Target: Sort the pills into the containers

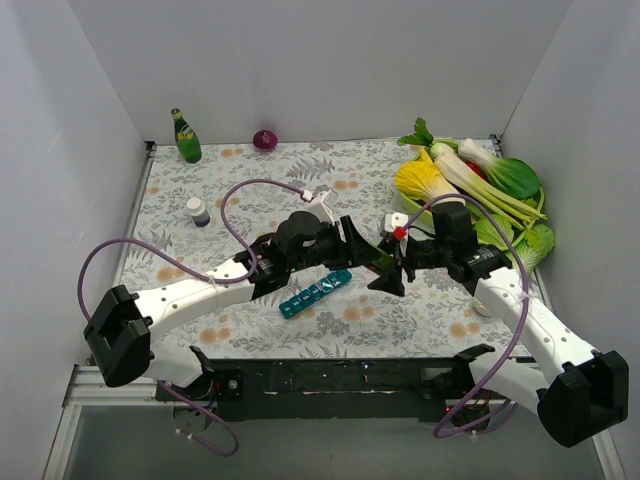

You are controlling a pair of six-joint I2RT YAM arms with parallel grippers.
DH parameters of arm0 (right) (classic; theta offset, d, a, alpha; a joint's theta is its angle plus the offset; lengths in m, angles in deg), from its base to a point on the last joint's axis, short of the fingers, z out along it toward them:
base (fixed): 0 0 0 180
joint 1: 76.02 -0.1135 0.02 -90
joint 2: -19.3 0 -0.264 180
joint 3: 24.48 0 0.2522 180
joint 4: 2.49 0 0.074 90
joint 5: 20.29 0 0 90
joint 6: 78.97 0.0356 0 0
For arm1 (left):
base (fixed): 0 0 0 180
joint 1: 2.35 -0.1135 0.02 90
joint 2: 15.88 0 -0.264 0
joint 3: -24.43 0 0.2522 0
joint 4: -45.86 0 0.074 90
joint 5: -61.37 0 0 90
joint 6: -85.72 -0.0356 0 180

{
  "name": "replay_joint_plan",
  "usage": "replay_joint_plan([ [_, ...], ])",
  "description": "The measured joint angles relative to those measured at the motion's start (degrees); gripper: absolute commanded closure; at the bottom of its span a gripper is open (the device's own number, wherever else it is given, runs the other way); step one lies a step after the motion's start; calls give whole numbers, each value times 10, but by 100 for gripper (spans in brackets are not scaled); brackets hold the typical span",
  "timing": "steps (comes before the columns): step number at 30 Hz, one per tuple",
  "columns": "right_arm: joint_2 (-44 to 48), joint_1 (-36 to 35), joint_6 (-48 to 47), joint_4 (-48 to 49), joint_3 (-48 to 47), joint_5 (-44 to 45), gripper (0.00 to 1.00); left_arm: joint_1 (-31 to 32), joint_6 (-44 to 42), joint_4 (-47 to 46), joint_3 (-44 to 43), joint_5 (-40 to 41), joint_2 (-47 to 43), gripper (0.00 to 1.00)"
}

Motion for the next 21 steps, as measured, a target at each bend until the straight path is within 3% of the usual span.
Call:
replay_joint_plan([
  [3,0,-6,23,15,14,24,22,0,12,-15,2,8,-8,100],
  [6,-1,-7,43,30,16,40,39,0,21,-21,3,15,-11,100],
  [9,-5,-7,61,43,16,52,72,0,29,-23,7,22,-15,100],
  [10,-7,-7,63,45,16,54,88,0,32,-23,8,26,-15,99],
  [11,-9,-8,68,45,15,55,91,0,34,-24,9,27,-15,97],
  [12,-10,-8,70,45,14,55,93,0,35,-24,9,28,-15,91],
  [13,-12,-9,70,45,13,54,95,0,37,-24,10,29,-16,65],
  [15,-12,-9,68,44,12,50,96,0,36,-25,12,29,-18,39],
  [16,-11,-10,65,43,12,46,97,-1,33,-25,14,28,-22,21],
  [18,-9,-10,58,35,12,33,97,-3,18,-29,24,16,-35,2],
  [21,4,-10,43,14,12,16,98,-21,-27,-28,47,-11,-86,2],
])
